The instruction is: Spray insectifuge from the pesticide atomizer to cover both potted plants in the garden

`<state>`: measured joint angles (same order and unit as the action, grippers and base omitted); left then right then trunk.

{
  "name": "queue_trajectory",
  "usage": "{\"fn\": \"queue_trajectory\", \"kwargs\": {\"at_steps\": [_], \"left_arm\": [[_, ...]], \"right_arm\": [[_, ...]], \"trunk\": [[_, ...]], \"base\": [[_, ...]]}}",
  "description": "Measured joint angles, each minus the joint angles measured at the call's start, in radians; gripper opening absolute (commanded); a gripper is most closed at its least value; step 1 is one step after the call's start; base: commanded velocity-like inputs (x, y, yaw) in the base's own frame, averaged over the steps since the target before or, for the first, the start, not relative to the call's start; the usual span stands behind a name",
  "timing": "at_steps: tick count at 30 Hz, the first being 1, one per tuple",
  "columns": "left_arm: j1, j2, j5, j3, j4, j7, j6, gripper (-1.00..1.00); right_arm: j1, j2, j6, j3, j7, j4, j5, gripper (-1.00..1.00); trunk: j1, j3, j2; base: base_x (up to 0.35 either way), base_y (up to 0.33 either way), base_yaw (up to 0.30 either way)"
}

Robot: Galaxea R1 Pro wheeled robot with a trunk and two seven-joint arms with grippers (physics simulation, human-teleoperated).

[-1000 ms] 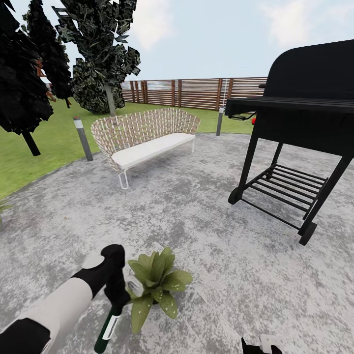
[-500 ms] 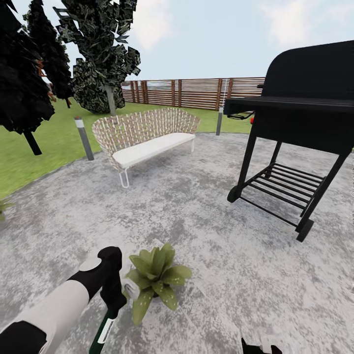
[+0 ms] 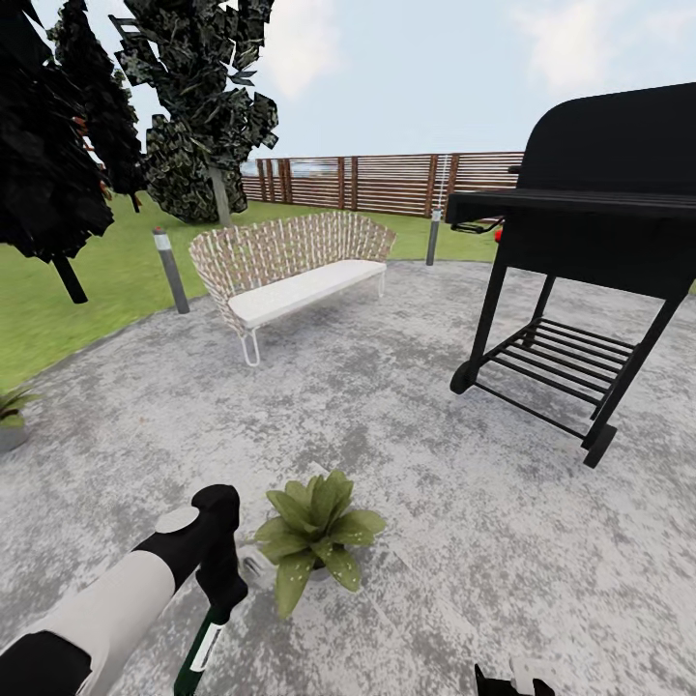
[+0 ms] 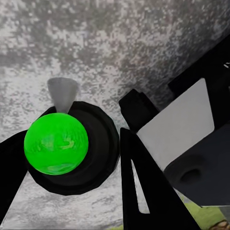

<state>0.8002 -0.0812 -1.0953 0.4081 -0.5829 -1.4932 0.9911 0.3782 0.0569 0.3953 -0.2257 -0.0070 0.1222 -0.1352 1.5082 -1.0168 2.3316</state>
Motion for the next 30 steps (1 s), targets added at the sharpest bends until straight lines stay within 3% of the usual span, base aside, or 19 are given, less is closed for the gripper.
{"fn": "queue_trajectory", "kwargs": {"at_steps": [5,15,17,21,23,30], "left_arm": [[0.000,0.005,0.010,-0.004,0.000,0.047,0.000,-1.00],[0.000,0.011,0.014,-0.006,0.000,0.049,0.001,-1.00],[0.000,0.011,0.014,-0.030,0.000,0.047,0.002,-1.00],[0.000,0.012,0.014,-0.116,0.001,0.050,-0.001,-1.00],[0.000,0.012,0.016,-0.133,0.002,0.052,-0.003,-1.00],[-0.003,0.013,0.006,-0.138,0.053,0.056,-0.006,-1.00]], "right_arm": [[0.000,0.000,0.000,0.000,0.000,0.000,0.000,1.00],[0.000,-0.001,0.000,0.001,0.000,0.000,0.000,1.00],[0.000,-0.002,0.000,0.001,0.000,0.000,0.000,1.00],[0.000,-0.001,0.000,0.001,0.001,0.000,0.000,1.00],[0.000,0.000,0.000,0.001,0.001,0.000,0.000,1.00],[0.000,0.000,0.000,0.001,0.000,0.000,0.000,1.00]], "trunk": [[0.000,0.000,0.000],[0.000,0.000,0.000],[0.000,0.000,0.000],[0.000,0.000,0.000],[0.000,0.000,0.000],[0.000,0.000,0.000]], "base": [[0.000,0.000,0.000],[0.000,0.000,0.000],[0.000,0.000,0.000],[0.000,0.000,0.000],[0.000,0.000,0.000],[0.000,0.000,0.000]]}}
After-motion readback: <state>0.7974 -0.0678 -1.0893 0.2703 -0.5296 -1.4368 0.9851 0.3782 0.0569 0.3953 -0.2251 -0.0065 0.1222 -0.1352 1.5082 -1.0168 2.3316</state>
